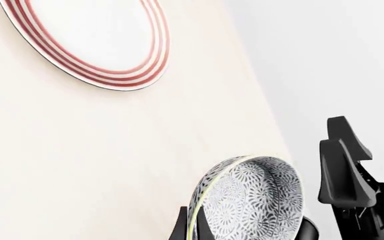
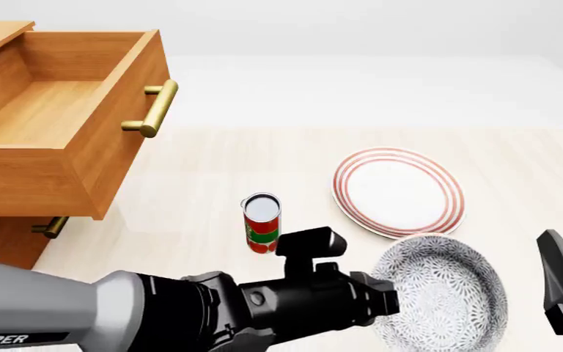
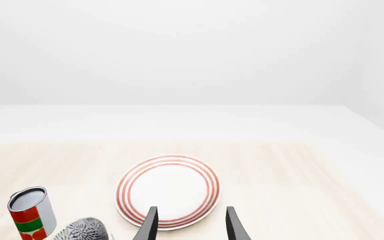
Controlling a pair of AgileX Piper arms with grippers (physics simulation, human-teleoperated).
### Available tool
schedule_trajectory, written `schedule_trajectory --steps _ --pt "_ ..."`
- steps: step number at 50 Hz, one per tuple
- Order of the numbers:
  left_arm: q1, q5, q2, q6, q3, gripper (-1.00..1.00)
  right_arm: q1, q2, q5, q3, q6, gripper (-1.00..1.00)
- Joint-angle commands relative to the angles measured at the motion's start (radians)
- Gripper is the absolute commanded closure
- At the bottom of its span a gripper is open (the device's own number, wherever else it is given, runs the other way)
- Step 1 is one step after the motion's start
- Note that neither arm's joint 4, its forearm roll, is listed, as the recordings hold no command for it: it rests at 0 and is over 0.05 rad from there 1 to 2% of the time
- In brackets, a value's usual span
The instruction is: Put the bowl in the top drawer of the cabinet.
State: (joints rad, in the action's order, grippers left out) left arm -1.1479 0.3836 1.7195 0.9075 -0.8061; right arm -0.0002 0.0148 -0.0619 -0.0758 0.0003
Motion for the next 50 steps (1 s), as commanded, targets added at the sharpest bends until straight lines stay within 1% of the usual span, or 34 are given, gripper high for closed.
schedule_trajectory --steps 1,13,33,50 --pt "0.024 -0.052 -0.053 -0.020 -0.022 1.00 0.000 -0.002 -0.003 0.000 0.000 -1.00" --pt "0.060 -0.131 -0.108 -0.055 -0.063 1.00 0.000 0.003 0.003 0.000 0.000 -1.00" --pt "0.090 -0.235 -0.201 -0.095 -0.114 1.00 0.000 0.003 0.003 0.000 0.000 -1.00" --pt "0.121 -0.302 -0.266 -0.128 -0.152 1.00 0.000 0.003 0.003 0.000 0.000 -1.00"
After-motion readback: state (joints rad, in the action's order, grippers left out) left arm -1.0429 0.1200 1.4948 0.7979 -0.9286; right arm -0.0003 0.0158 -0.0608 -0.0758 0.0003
